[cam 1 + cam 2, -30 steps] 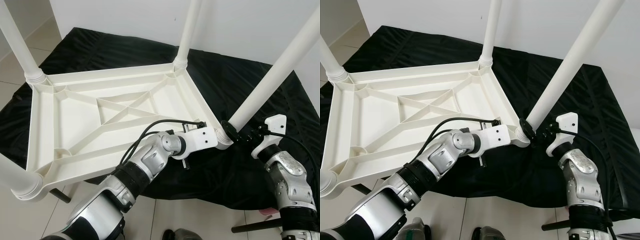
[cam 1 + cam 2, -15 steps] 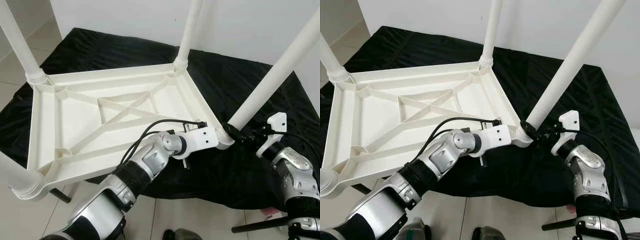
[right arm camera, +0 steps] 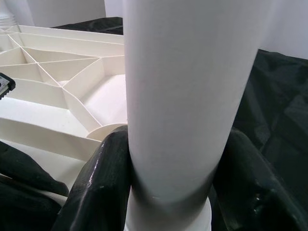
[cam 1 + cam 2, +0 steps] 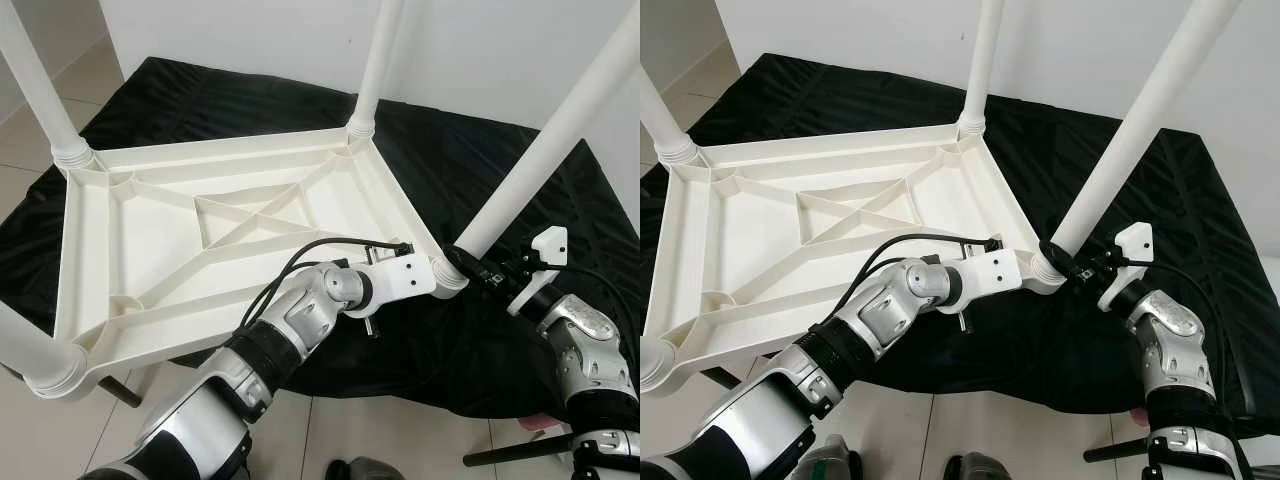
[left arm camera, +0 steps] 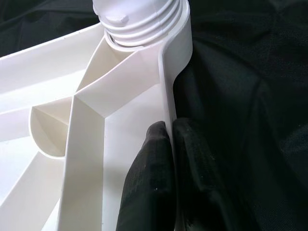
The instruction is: Building children table
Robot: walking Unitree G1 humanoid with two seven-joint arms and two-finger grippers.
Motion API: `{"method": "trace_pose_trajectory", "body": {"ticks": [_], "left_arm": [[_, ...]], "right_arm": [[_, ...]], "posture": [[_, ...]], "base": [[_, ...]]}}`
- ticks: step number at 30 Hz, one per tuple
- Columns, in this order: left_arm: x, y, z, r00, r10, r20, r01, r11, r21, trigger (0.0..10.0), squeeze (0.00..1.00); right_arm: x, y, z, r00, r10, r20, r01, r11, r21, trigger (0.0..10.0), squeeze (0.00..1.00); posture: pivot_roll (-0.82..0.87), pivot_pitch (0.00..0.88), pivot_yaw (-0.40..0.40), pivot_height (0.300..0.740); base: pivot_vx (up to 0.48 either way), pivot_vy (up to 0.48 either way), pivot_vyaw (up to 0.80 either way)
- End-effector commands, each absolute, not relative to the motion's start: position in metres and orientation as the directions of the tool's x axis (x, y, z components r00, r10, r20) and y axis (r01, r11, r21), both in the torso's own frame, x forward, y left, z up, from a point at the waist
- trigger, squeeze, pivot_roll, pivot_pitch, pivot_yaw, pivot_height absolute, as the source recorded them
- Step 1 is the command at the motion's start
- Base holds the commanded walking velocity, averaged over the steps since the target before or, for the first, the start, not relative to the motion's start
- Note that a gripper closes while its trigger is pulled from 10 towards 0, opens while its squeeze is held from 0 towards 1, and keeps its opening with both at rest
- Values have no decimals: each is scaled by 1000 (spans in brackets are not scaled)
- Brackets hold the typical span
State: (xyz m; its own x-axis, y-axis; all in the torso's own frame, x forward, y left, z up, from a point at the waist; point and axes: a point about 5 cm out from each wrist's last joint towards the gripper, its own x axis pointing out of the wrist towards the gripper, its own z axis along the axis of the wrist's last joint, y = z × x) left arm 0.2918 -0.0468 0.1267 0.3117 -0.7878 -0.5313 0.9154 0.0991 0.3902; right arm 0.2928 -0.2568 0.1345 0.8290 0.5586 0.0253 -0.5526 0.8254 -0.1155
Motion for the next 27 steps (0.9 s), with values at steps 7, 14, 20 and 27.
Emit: {"method": "trace_pose_trajectory", "body": {"ticks": [7, 14, 20, 27], "left_arm": [[282, -45, 108, 224, -757, -614, 942, 7, 336, 10000, 0], [282, -45, 107, 224, -757, -614, 942, 7, 335, 10000, 0], [281, -45, 108, 220, -758, -614, 942, 3, 334, 10000, 0], [280, -46, 107, 216, -759, -614, 944, 1, 331, 10000, 0]], "right_arm": [[284, -256, 123, 875, 485, 17, -484, 874, -38, 10000, 0], [286, -240, 119, 929, 366, 51, -365, 931, -19, 10000, 0], [288, -227, 117, 959, 271, 79, -272, 962, 5, 10000, 0], [293, -205, 121, 980, 164, 112, -173, 982, 76, 10000, 0]], "posture": [[-10, 5, -64, 740], [-12, 1, -62, 740], [-11, 5, -61, 740], [-8, 12, -66, 740]], "base": [[0, 0, 0], [0, 0, 0], [0, 0, 0], [0, 0, 0]]}}
